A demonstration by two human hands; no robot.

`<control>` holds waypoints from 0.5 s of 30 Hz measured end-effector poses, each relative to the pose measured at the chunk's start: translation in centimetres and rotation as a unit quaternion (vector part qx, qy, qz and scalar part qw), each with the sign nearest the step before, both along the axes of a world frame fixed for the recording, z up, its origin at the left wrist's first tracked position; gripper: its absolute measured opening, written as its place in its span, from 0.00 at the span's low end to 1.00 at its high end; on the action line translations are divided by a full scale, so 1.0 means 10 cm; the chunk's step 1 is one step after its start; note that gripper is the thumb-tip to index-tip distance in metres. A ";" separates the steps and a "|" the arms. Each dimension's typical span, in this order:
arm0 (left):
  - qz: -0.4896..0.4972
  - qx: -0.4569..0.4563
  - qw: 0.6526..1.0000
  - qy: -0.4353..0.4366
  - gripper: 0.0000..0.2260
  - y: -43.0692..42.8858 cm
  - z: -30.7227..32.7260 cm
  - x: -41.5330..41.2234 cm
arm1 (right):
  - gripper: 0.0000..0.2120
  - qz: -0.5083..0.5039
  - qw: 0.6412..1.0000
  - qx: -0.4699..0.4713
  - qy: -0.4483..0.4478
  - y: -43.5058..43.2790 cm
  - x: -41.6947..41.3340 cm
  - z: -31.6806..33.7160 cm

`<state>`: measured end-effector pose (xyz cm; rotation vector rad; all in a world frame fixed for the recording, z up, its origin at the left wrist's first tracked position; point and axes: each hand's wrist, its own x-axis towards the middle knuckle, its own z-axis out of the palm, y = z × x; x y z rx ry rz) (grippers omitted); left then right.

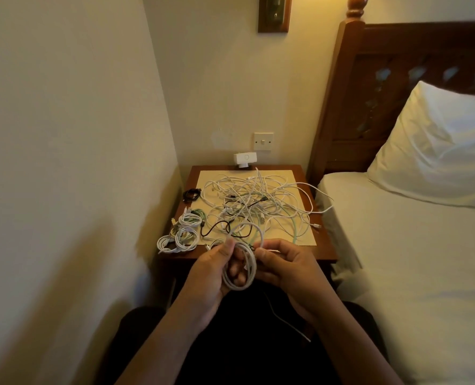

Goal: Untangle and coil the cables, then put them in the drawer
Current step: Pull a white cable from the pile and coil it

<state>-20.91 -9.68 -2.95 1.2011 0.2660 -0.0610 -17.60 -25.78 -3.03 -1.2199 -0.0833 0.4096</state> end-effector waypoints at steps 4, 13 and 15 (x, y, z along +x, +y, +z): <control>0.009 0.086 0.996 -0.001 0.22 -0.01 -0.11 -0.07 | 0.07 0.013 1.000 -0.009 0.015 0.00 -0.03 -0.10; 0.017 0.175 0.984 -0.036 0.16 -0.14 -0.08 -0.15 | 0.13 -0.003 0.999 -0.028 0.025 -0.01 -0.10 -0.20; 0.029 0.217 0.975 -0.047 0.15 -0.14 -0.12 -0.14 | 0.10 0.011 0.998 -0.017 0.052 0.01 -0.11 -0.23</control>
